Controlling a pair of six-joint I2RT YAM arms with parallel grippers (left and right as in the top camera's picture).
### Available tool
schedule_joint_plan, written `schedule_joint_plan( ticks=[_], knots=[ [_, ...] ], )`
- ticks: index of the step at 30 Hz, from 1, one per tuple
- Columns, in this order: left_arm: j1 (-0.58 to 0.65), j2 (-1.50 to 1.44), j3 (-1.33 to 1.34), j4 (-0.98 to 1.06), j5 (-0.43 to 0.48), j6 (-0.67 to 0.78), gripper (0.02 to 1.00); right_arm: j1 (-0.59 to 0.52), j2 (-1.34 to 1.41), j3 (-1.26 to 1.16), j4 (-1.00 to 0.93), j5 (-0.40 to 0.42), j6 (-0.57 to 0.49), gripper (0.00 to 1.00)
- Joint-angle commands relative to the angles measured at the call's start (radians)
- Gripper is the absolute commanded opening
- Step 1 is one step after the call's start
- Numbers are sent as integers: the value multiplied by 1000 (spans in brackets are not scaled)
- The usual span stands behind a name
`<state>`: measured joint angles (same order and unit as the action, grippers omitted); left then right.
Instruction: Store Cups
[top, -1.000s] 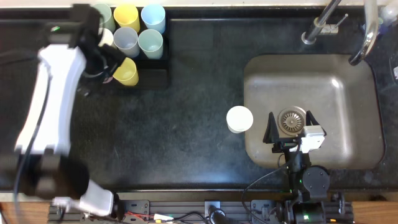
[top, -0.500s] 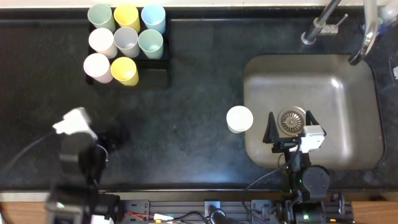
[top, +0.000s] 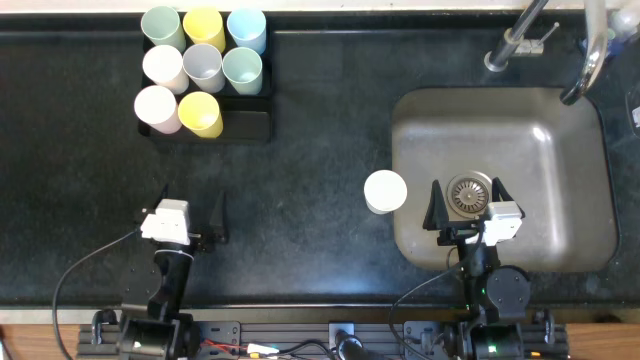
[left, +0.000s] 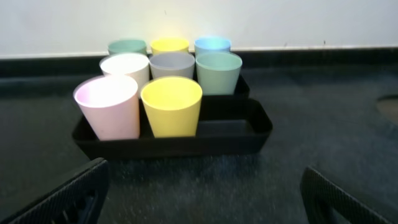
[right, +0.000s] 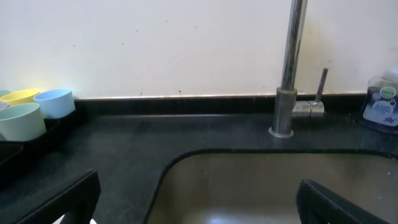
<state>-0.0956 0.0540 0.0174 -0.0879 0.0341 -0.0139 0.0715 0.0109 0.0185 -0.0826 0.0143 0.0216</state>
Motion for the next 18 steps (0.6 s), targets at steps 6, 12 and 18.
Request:
schedule_joint_plan(
  ticks=[6, 12, 18],
  knots=[
    [40, -52, -10, 5, -29, 40, 996, -6, -7, -13, 4, -3, -6, 998],
    [35, -52, -10, 5, -29, 40, 998, -6, -7, -13, 4, -3, -6, 998],
    [35, -51, -10, 5, -29, 40, 998, -6, -7, -13, 4, -3, -6, 998]
  ],
)
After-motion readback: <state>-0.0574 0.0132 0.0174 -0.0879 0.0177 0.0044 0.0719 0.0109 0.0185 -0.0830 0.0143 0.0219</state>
